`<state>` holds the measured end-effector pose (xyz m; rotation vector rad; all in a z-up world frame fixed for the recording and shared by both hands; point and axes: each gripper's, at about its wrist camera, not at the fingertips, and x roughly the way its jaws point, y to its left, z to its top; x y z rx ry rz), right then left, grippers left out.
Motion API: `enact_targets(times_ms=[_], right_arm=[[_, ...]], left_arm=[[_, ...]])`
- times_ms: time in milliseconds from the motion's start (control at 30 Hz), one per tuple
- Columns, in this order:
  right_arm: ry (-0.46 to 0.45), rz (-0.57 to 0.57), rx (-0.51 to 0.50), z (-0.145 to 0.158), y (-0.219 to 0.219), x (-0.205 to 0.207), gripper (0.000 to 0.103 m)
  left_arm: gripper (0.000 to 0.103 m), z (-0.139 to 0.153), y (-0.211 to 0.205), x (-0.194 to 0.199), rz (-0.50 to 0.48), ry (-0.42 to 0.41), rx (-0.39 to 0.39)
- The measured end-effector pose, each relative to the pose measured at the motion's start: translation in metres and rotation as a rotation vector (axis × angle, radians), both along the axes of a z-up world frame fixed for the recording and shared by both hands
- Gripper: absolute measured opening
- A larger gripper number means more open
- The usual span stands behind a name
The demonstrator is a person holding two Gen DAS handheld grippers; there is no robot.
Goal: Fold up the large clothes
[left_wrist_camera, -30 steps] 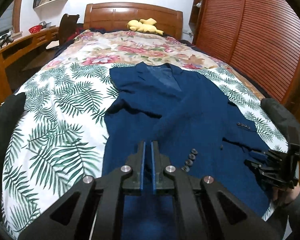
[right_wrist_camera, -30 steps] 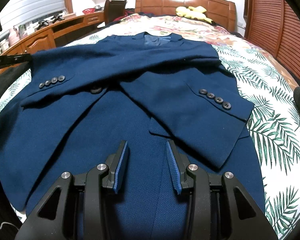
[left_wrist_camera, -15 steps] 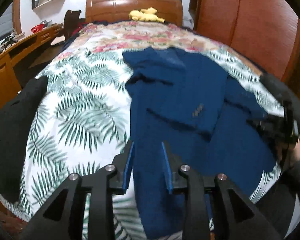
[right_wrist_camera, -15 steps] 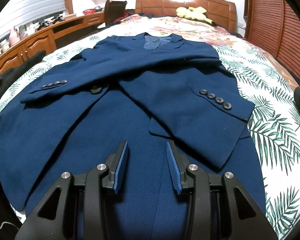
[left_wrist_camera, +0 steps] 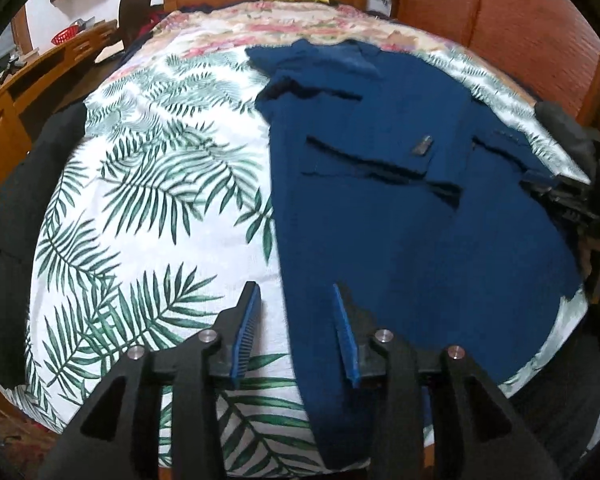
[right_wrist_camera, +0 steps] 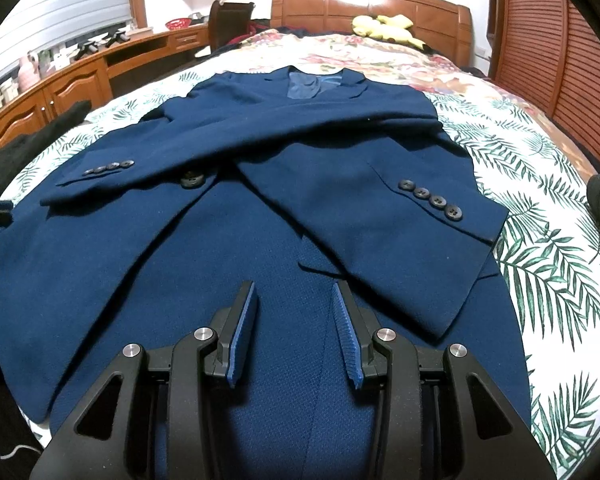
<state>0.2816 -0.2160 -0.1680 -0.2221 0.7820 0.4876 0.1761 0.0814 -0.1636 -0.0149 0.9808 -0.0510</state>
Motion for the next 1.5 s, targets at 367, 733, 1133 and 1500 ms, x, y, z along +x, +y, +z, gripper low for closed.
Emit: enact_targets(times_ms=[367, 733, 1133, 1500], right_arm=[[-0.001, -0.011, -0.015, 0.000, 0.001, 0.001, 0.039], [0.008, -0.093, -0.063, 0.038, -0.069, -0.030, 0.042], [0.107, -0.166, -0.065, 0.023, -0.122, -0.058, 0.043], [0.158, -0.087, 0.054, 0.030, -0.119, -0.064, 0.033]], left_arm=[[0.060, -0.012, 0.022, 0.005, 0.059, 0.003, -0.029], [0.060, -0.013, 0.023, 0.001, 0.044, -0.042, -0.030], [0.060, -0.001, 0.008, -0.032, -0.003, -0.085, -0.046], [0.046, -0.001, -0.003, -0.052, -0.051, -0.112, -0.100]])
